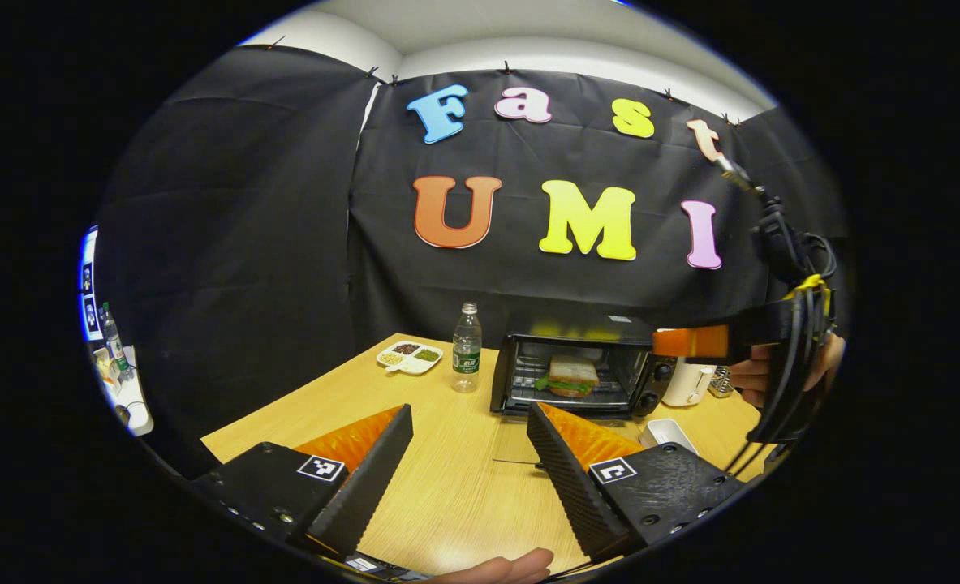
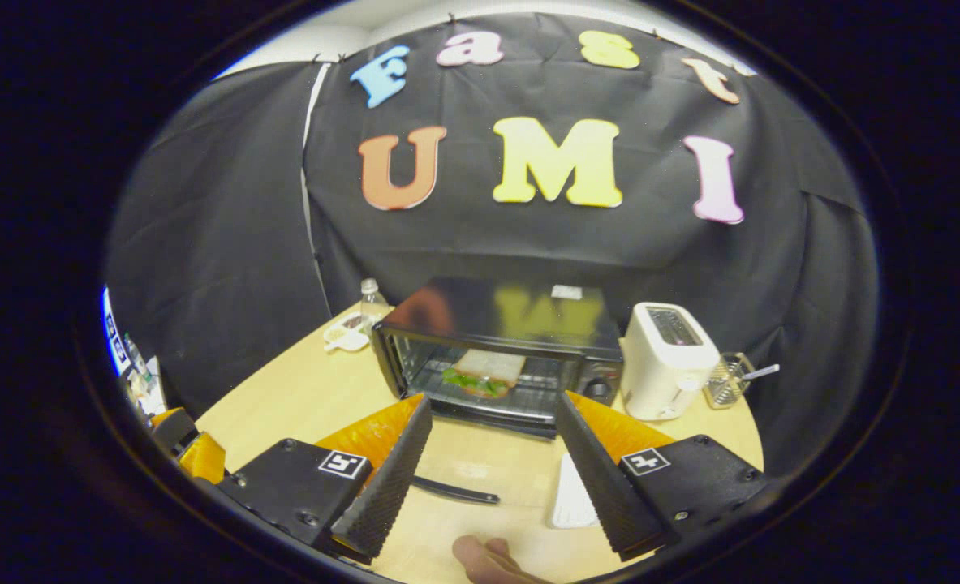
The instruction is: Open the electric oven with the left hand, put the food in, and close the electric oven.
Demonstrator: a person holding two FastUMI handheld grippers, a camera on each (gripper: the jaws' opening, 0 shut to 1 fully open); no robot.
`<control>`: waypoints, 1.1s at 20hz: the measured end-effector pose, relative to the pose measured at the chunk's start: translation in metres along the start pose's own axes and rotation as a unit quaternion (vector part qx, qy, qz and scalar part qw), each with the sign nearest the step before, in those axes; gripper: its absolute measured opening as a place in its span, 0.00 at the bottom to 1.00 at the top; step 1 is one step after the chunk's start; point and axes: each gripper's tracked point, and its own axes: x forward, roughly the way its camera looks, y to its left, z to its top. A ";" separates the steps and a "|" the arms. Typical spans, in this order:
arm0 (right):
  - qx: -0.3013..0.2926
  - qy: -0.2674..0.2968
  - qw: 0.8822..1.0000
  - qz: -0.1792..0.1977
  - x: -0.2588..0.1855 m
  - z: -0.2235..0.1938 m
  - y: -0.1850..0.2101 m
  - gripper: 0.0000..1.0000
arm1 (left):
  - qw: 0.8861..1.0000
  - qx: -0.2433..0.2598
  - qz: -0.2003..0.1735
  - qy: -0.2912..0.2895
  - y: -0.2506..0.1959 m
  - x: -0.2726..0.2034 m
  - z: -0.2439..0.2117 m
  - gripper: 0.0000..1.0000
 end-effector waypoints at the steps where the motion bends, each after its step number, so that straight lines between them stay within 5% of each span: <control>1: 0.003 -0.031 0.999 -0.004 -0.021 0.009 -0.011 1.00 | 1.000 0.007 -0.004 -0.002 -0.007 0.003 0.003 0.94; 5: 0.010 -0.126 0.992 -0.031 -0.092 0.029 -0.066 0.99 | 0.999 0.024 -0.022 -0.003 -0.036 0.018 0.009 0.94; 6: 0.012 -0.143 0.989 -0.042 -0.111 0.032 -0.079 0.87 | 0.999 0.025 -0.028 -0.002 -0.044 0.023 0.008 0.94; 8: 0.006 -0.174 0.983 -0.066 -0.146 0.038 -0.105 0.86 | 0.999 0.031 -0.041 0.006 -0.062 0.030 0.002 0.94; 9: 0.006 -0.200 0.976 -0.080 -0.165 0.045 -0.120 0.87 | 0.998 0.037 -0.049 0.005 -0.071 0.034 0.000 0.94; 10: 0.003 -0.219 0.971 -0.094 -0.184 0.051 -0.134 0.98 | 0.997 0.043 -0.056 0.007 -0.079 0.039 -0.005 0.94; 11: 0.000 -0.231 0.967 -0.108 -0.211 0.049 -0.145 0.86 | 0.997 0.046 -0.060 0.017 -0.086 0.044 -0.015 0.94; 14: 0.014 -0.262 0.956 -0.132 -0.267 0.044 -0.170 0.86 | 0.993 0.032 -0.084 0.074 -0.103 0.054 -0.054 0.94; 15: 0.020 -0.273 0.951 -0.142 -0.275 0.044 -0.180 0.98 | 0.990 0.030 -0.091 0.106 -0.111 0.056 -0.074 0.94; 18: 0.022 -0.294 0.942 -0.159 -0.293 0.040 -0.195 0.98 | 0.980 0.059 -0.094 0.164 -0.121 0.059 -0.118 0.94; 21: 0.025 -0.308 0.933 -0.185 -0.303 0.035 -0.219 0.98 | 0.964 0.062 -0.129 0.225 -0.154 0.063 -0.165 0.94; 22: 0.031 -0.314 0.931 -0.186 -0.304 0.033 -0.224 0.86 | 0.959 0.068 -0.135 0.238 -0.157 0.061 -0.174 0.94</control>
